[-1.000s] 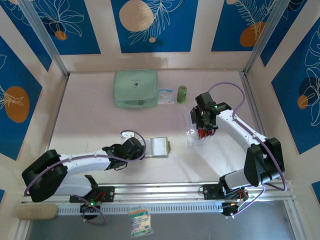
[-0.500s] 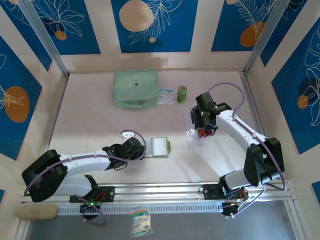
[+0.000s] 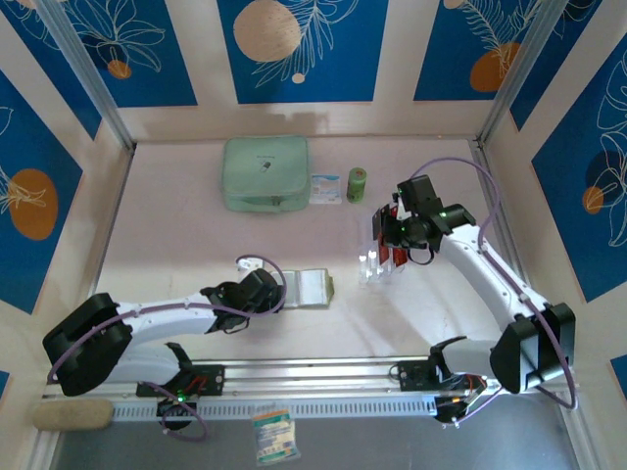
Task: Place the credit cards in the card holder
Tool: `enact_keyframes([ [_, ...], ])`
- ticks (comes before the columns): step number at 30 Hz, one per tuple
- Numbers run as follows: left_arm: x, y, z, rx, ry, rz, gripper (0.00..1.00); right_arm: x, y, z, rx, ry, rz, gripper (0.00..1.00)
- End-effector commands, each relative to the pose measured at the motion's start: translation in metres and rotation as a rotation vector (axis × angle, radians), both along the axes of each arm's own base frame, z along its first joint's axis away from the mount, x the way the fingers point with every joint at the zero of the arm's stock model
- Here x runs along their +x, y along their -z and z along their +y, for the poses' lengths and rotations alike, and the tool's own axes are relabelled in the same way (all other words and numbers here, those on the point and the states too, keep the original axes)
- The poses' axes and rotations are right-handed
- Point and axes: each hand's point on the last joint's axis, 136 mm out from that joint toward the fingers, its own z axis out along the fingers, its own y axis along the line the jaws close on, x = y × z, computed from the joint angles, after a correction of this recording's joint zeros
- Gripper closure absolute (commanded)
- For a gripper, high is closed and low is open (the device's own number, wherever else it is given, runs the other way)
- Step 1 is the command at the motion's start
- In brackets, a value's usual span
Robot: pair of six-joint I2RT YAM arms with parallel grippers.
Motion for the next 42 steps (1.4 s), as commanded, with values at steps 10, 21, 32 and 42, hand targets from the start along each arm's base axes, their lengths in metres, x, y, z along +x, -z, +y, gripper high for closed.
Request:
enact_keyframes([
  [10,-0.001,0.002,0.021,0.061,-0.081,0.008,0.04,-0.029,-0.006,0.098,0.420,-0.150,-0.050,1.00],
  [21,-0.002,0.001,0.023,0.063,-0.088,0.009,0.04,-0.046,0.057,0.159,0.484,-0.178,-0.038,1.00],
  [32,-0.002,-0.003,0.023,0.062,-0.089,0.004,0.05,-0.044,0.080,0.194,0.470,-0.208,-0.009,1.00],
  [42,-0.001,-0.005,0.023,0.061,-0.084,-0.004,0.04,-0.041,0.098,0.204,0.459,-0.205,0.049,1.00],
])
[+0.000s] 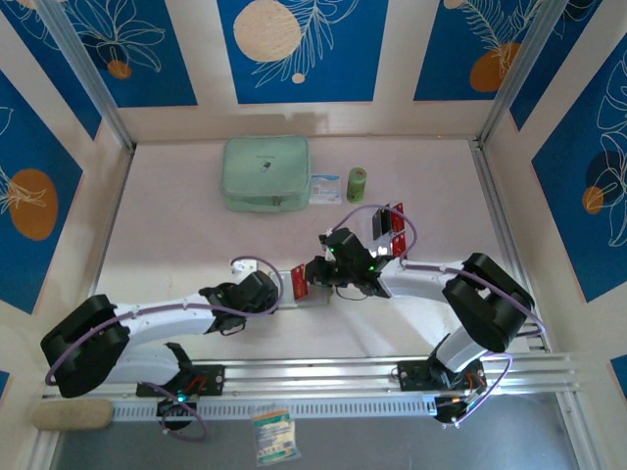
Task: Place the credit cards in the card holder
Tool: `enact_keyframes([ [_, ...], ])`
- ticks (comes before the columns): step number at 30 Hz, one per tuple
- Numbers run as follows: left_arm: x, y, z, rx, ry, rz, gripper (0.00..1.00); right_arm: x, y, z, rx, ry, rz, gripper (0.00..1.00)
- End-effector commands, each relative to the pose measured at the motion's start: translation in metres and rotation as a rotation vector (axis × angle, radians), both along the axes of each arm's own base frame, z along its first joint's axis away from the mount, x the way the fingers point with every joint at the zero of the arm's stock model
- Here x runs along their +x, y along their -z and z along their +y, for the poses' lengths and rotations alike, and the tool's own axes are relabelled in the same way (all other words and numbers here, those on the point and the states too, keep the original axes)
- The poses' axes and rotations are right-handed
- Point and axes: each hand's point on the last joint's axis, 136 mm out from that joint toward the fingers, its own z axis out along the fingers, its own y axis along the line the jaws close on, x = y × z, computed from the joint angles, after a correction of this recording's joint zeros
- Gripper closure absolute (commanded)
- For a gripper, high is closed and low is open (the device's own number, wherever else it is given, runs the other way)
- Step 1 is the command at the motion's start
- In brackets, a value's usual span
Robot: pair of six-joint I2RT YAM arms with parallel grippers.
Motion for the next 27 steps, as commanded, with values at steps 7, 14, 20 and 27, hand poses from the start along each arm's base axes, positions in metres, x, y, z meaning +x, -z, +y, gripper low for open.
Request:
enact_keyframes([
  [7,0.006,-0.015,0.000,-0.004,-0.012,-0.030,0.04,0.002,0.008,0.013,0.009,-0.014,0.044,1.00],
  [14,0.018,-0.030,-0.012,-0.006,0.025,-0.060,0.03,0.000,0.010,0.012,0.007,-0.010,0.053,1.00],
  [20,0.025,-0.021,-0.017,0.030,0.046,-0.031,0.03,-0.001,0.008,0.011,0.009,-0.009,0.054,1.00],
  [27,0.019,-0.002,-0.007,0.069,0.027,0.016,0.03,0.002,-0.012,0.002,0.038,0.012,0.022,1.00],
])
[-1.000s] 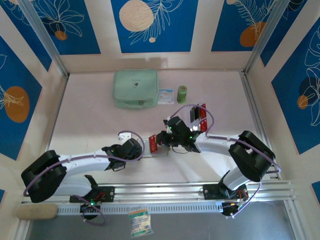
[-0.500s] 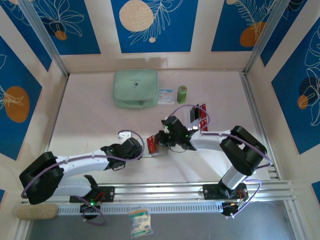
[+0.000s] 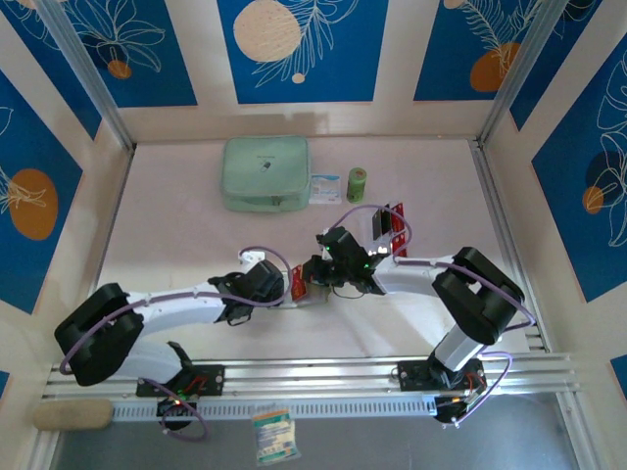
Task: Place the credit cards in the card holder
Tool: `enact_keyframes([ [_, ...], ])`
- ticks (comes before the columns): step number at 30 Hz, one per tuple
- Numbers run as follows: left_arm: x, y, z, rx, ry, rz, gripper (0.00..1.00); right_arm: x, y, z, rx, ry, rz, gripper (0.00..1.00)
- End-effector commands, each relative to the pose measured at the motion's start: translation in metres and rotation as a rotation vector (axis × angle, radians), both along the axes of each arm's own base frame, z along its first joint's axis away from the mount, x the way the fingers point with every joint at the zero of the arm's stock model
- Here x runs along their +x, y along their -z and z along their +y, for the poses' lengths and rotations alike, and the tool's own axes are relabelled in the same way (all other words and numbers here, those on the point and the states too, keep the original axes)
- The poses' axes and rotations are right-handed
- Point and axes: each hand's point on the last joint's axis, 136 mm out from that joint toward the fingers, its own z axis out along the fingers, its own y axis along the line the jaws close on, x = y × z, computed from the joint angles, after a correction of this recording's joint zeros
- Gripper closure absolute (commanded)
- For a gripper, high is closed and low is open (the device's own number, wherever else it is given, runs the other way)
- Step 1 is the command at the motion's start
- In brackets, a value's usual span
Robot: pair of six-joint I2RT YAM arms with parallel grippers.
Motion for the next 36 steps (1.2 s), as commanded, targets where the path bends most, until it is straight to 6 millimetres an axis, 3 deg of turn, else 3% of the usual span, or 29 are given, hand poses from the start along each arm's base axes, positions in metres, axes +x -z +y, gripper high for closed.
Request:
enact_keyframes([
  [1,-0.001,0.006,0.007,0.019,-0.014,0.013,0.03,-0.001,-0.020,-0.007,0.037,0.017,-0.014,1.00],
  [7,-0.006,0.009,0.012,-0.001,-0.036,0.016,0.03,0.001,-0.031,-0.016,0.080,0.062,-0.032,1.00],
  [36,-0.010,0.012,0.015,-0.006,-0.047,0.024,0.04,0.007,-0.008,-0.016,0.066,0.195,-0.167,1.00],
])
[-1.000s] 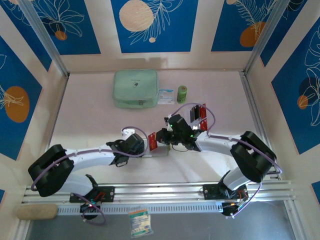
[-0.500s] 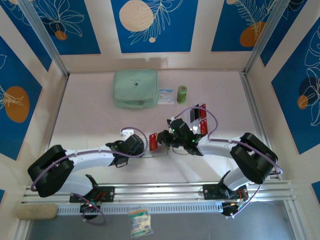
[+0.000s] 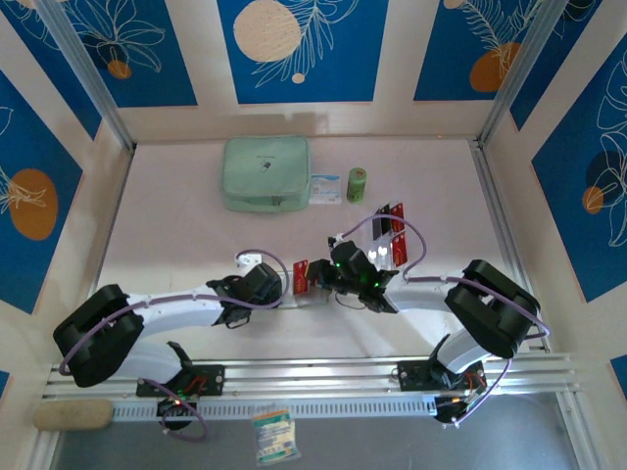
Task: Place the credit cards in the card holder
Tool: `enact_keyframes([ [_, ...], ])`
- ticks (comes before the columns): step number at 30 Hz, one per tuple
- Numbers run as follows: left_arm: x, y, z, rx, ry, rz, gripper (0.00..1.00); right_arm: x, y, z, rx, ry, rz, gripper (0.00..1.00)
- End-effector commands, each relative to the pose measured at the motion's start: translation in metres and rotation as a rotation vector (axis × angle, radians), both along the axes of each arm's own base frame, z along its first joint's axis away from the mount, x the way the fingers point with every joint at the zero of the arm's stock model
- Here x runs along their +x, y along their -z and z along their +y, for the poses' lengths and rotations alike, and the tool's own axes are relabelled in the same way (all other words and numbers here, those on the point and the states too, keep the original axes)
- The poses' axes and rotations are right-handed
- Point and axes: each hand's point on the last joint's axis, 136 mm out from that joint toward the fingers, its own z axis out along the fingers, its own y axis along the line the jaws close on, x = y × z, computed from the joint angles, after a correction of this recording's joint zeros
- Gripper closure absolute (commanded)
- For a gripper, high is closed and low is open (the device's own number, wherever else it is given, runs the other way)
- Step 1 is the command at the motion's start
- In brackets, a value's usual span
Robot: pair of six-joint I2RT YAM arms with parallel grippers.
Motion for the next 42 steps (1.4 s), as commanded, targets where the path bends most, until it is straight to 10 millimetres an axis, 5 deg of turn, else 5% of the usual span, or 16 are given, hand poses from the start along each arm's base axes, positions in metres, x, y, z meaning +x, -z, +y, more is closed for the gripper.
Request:
enact_keyframes([
  [1,-0.006,0.005,0.009,0.014,-0.018,0.023,0.04,0.004,0.005,-0.003,-0.011,0.034,-0.021,1.00],
  [42,-0.006,0.004,0.010,0.011,-0.017,0.020,0.04,-0.004,0.026,-0.003,0.017,0.063,0.045,1.00],
])
